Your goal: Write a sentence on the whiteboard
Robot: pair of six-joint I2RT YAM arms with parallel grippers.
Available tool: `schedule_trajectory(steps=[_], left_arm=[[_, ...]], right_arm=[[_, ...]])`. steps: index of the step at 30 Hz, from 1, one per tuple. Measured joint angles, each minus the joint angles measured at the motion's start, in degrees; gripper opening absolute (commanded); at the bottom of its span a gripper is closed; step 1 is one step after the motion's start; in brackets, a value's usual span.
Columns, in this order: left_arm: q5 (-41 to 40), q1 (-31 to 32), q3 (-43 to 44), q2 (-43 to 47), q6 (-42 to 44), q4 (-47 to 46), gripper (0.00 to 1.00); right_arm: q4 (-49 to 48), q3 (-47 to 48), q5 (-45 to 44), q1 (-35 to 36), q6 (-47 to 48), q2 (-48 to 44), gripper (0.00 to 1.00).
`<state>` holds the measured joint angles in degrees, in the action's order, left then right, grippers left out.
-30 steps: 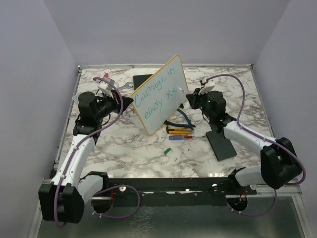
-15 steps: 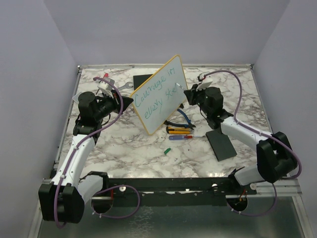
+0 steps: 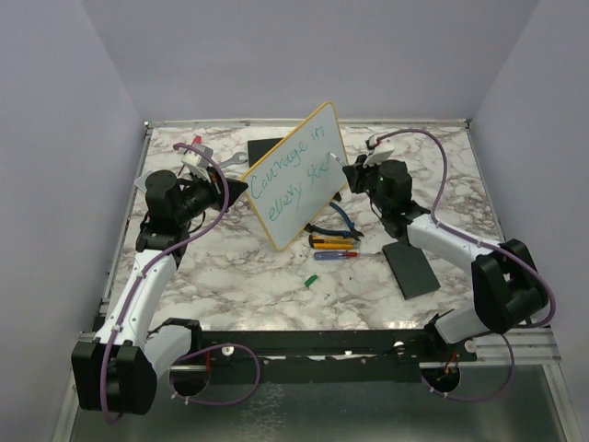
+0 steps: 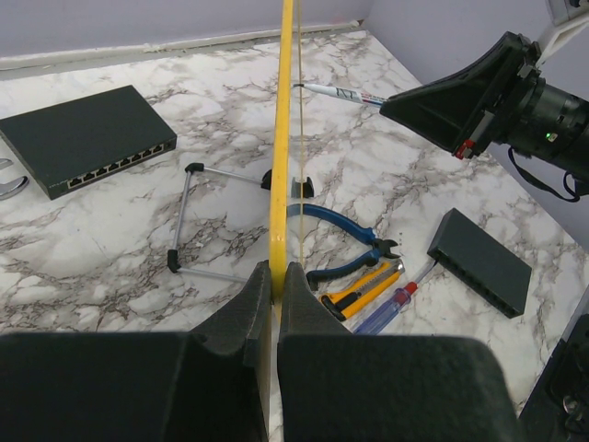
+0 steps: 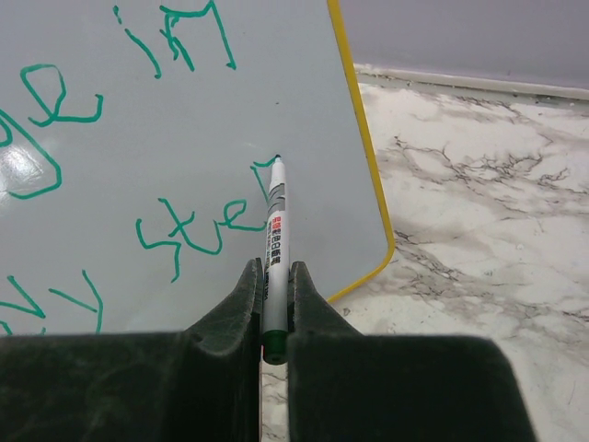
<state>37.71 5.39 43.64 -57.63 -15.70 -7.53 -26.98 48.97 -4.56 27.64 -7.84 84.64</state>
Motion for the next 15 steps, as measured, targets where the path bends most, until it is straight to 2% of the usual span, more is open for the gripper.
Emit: schedule_trajectory(steps=[15], left_arm=[[0.0,0.0,0.0,0.0,0.0,0.0,0.0]], right_arm=[[-0.15,1.44,-1.88,0.0,0.42,1.57,0.01]])
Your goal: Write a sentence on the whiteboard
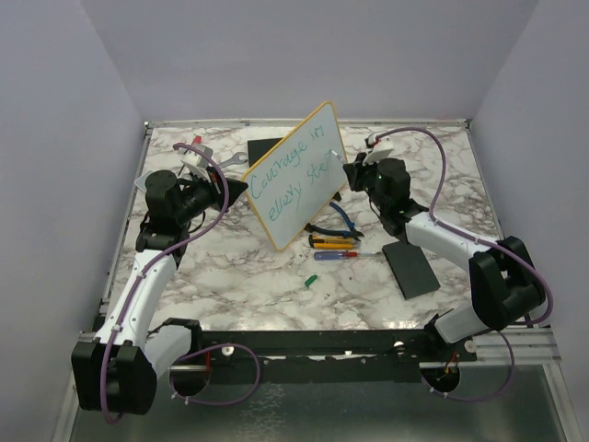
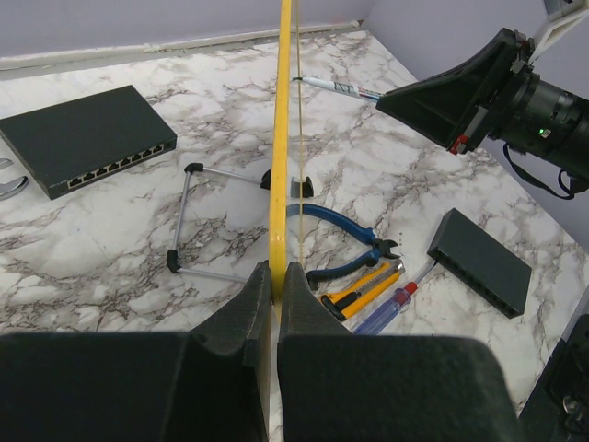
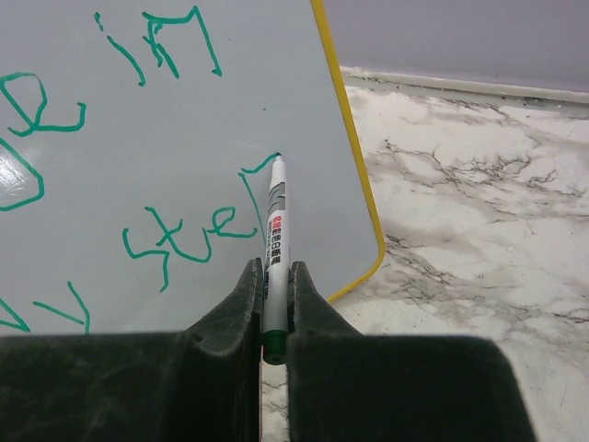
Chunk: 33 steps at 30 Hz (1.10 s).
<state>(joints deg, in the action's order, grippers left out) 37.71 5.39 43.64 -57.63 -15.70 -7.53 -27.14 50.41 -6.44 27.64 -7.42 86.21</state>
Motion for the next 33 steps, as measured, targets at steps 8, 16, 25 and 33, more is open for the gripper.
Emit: schedule_trajectory(steps=[8,16,25,33], left_arm=[[0.0,0.0,0.0,0.0,0.0,0.0,0.0],[0.0,0.0,0.0,0.0,-0.04,0.0,0.0],[0.0,0.0,0.0,0.0,-0.11,0.0,0.0],[0.02,0.0,0.0,0.0,-0.11,0.02,0.0]], right_arm=[[0.02,-0.92,0.09,0.0,-0.02,-0.04,0.01],[0.22,-2.75,1.22,0.0,-0.04,-0.61,0.01],[0.24,-3.67,3.82,0.0,0.0,-1.79,0.01],[0.31,-4.9,4.33,0.17,-0.02,-3.52,0.01]])
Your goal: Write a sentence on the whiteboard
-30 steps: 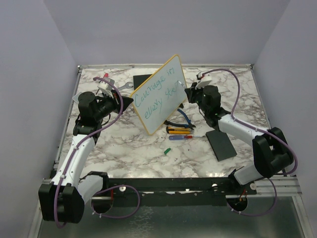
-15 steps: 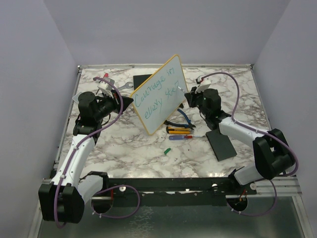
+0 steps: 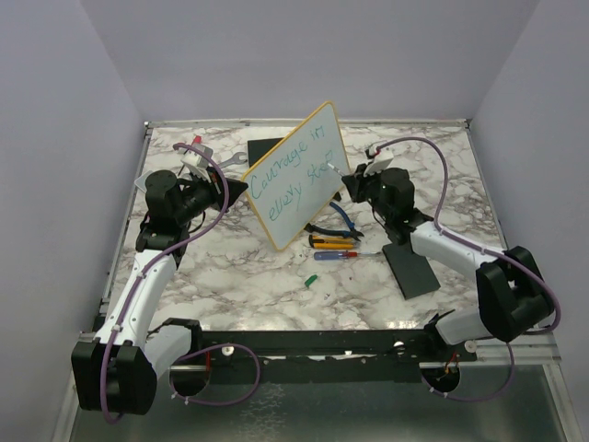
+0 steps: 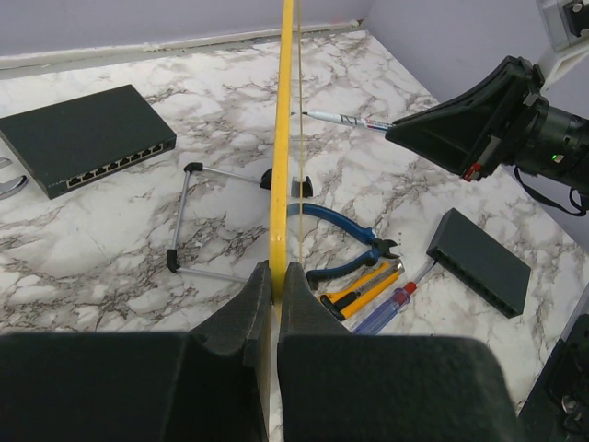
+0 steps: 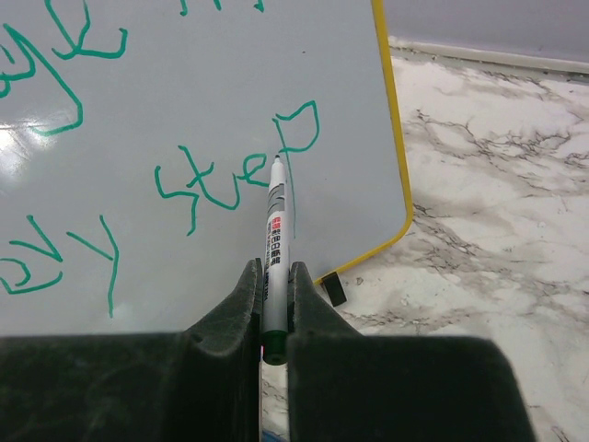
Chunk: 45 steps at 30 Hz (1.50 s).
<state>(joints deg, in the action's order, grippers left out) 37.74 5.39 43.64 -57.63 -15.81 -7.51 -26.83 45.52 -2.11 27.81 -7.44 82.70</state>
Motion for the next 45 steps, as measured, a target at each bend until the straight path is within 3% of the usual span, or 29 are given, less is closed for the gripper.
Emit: schedule_trajectory(steps=[11,19,26,45], left_arm=[[0.0,0.0,0.0,0.11,0.0,0.11,0.0],[-0.02,0.0,-0.02,0.15,0.02,0.13,0.0],[-0.02,0.0,-0.02,0.15,0.02,0.15,0.0],[-0.02,0.0,-0.02,0.15,0.0,0.15,0.0]], right_arm=[[1.77,-1.01,-5.01,-1.36,-2.43,-2.49,0.01],[1.18,-2.12,2.71,-6.88,-5.77,-1.62,0.01],[0.74,-2.12,7.3,-7.52,-7.39,0.52,0.01],[-0.15,-2.12,8.81,-7.67,-8.04,1.57,0.01]])
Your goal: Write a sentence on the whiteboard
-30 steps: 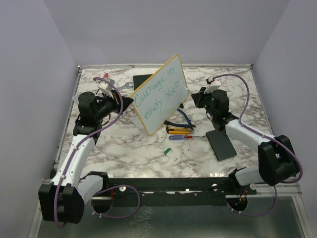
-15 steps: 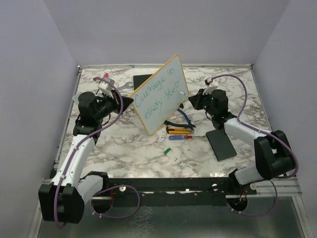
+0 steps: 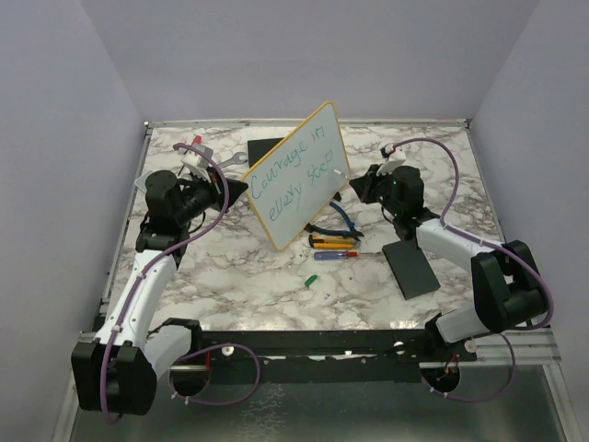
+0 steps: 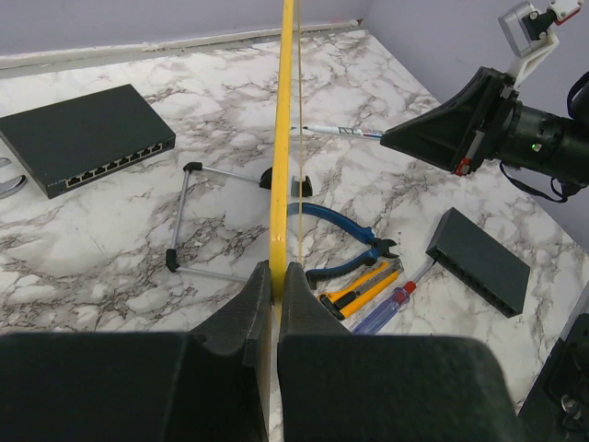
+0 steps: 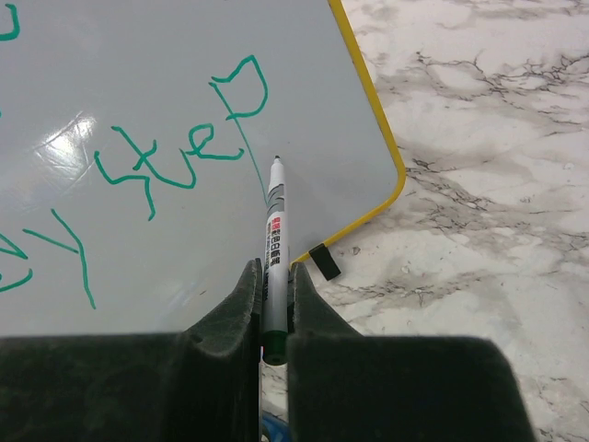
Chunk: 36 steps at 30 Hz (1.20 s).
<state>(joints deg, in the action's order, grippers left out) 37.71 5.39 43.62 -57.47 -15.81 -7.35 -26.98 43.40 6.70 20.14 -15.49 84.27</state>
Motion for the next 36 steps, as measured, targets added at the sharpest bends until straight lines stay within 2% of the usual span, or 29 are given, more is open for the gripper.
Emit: schedule_trajectory(steps=[21,27,29,33,36], left_arm=[[0.0,0.0,0.0,0.0,0.0,-0.04,0.0],[0.0,0.0,0.0,0.0,0.0,-0.02,0.0],[0.0,0.0,0.0,0.0,0.0,0.0,0.04],[-0.02,0.0,0.0,0.0,0.04,0.02,0.2],[-0.07,0.0,0.0,0.0,0.28,-0.11,0.24]], right_arm=[[-0.76,0.46,0.04,-0.28,0.02,2.8,0.01],[-0.17,-0.35,-0.48,-0.28,0.04,0.28,0.01],[0.35,-1.6,-1.51,-0.28,0.13,-2.6,0.01],[1.75,-4.26,-5.07,-0.26,0.63,-9.86,0.01],[2.58,-5.9,-8.04,-0.28,1.03,-14.4,0.01]])
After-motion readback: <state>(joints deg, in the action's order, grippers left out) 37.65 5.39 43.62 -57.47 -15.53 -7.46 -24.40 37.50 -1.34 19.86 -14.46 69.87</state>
